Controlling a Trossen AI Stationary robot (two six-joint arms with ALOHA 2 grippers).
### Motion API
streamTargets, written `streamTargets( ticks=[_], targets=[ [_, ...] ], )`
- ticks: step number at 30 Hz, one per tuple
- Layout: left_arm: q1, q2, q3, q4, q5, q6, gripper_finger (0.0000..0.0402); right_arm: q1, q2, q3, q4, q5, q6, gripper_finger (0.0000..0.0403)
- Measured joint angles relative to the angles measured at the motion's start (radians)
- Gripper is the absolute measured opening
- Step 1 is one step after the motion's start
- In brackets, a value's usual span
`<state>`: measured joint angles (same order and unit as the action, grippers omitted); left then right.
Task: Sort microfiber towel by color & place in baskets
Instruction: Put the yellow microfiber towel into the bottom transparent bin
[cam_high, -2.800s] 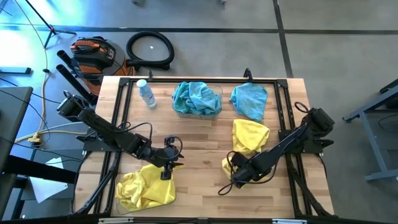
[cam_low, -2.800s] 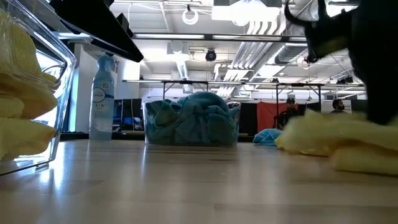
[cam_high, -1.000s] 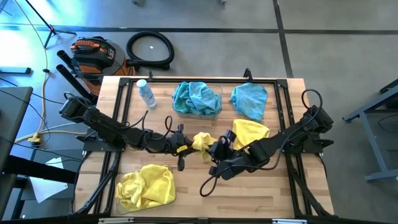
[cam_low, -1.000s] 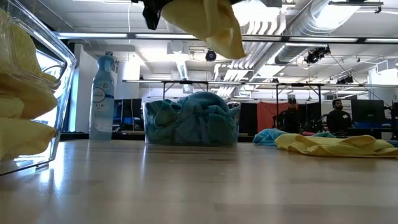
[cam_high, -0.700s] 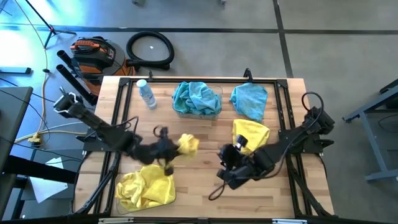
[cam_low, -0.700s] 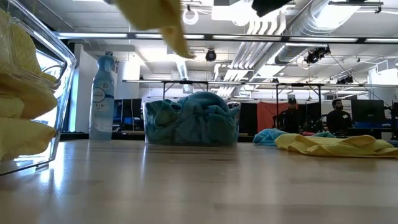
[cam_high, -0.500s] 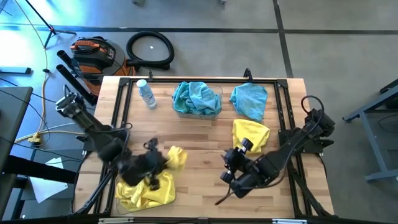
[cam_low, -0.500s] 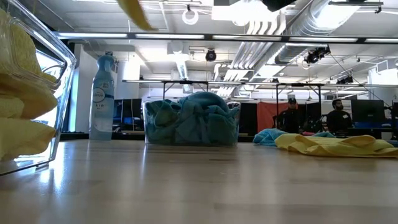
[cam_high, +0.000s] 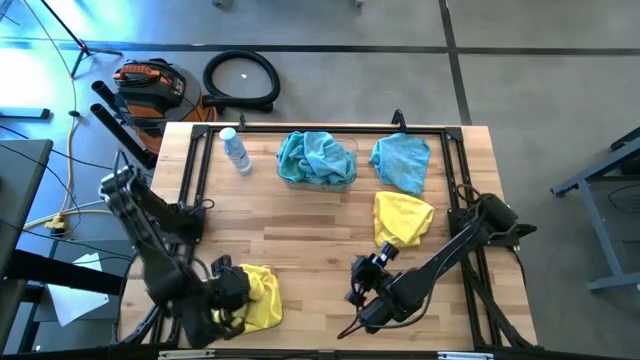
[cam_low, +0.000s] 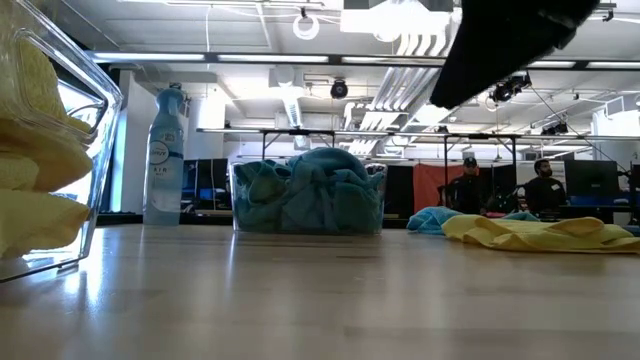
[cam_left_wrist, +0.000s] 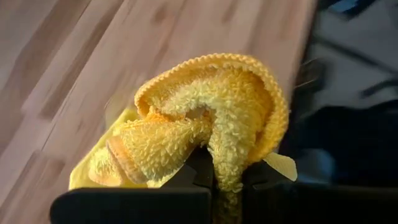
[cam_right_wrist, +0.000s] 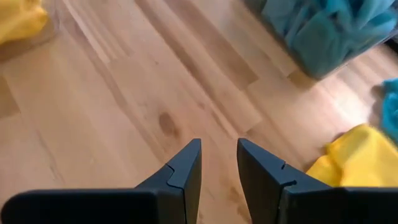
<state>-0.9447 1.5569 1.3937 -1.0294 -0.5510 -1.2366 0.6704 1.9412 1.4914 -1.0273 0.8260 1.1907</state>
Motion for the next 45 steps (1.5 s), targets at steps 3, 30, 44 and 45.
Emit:
streamTargets(
  ticks=[3,30,44,45],
  targets=[
    [0.018,0.08,0.0,-0.042,0.095,-0.05,0.0,0.0,0.02,0.0,0.023,-0.019,0.003,0.0098],
    [0.073,0.216,-0.191,0.219,0.263,0.005,0.0116,-0.01,0.017,0.0,0.063,-0.018,-0.044,0.0098],
    [0.107,-0.007,-0.192,0.154,0.255,0.094,0.014,-0.017,0.017,0.0,0.06,-0.018,-0.047,0.0098],
    [0.107,-0.017,-0.192,0.137,0.254,0.09,0.014,-0.019,0.017,0.0,0.06,-0.018,-0.047,0.0098]
  ],
)
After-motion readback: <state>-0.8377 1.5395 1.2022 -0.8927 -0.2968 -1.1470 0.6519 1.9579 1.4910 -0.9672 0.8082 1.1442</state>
